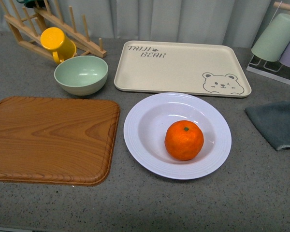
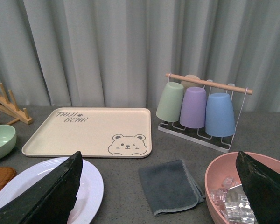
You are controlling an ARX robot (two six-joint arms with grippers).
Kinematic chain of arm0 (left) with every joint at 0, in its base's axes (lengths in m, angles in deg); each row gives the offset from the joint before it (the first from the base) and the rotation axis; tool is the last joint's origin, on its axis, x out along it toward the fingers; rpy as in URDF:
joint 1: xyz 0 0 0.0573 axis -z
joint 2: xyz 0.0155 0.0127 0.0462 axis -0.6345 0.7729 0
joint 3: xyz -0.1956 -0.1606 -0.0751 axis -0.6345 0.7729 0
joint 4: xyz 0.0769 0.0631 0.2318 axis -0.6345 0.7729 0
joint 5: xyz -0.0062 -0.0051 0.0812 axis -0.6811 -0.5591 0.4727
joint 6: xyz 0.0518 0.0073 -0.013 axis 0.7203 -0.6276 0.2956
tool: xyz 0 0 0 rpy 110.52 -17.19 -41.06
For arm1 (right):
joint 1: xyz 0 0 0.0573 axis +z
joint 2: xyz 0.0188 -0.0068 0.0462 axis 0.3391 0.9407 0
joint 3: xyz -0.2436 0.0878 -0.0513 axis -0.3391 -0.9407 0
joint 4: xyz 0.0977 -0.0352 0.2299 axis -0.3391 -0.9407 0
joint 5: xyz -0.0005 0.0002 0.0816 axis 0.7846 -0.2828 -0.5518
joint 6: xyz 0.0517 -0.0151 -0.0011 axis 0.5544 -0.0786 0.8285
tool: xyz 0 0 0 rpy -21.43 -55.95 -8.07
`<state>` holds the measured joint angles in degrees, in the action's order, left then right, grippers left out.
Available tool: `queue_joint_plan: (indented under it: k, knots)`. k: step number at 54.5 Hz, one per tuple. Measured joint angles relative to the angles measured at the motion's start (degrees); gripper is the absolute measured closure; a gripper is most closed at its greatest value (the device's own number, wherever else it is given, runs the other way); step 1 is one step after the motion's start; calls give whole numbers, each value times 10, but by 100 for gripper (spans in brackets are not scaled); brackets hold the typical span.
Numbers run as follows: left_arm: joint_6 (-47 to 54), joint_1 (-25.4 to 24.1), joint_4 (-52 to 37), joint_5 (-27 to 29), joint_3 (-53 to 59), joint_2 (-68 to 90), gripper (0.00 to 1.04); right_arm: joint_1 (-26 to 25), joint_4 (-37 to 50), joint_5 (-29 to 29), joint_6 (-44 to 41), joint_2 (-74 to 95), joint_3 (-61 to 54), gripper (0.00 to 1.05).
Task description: Place orange and plate with both arms
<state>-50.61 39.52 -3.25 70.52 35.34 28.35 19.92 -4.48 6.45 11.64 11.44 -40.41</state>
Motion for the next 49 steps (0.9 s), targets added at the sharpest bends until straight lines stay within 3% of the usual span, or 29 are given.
queue_joint_plan:
  k: [5, 9, 18, 44, 46, 49]
  knots:
    - [0, 0, 17, 0, 0, -17, 101, 0, 0, 0, 0, 0, 0, 9]
    - [0, 0, 110, -1, 0, -91, 101, 0, 0, 0, 0, 0, 0, 9]
    - [0, 0, 119, -1, 0, -115, 99, 0, 0, 0, 0, 0, 0, 9]
    - [0, 0, 120, -1, 0, -115, 16, 0, -1, 1, -1, 1, 0, 9]
    - [0, 0, 120, -1, 0, -115, 7, 4, -57, 14, -13, 30, 22, 9]
    - [0, 0, 120, -1, 0, -115, 5, 3, -75, 12, -15, 80, 37, 9]
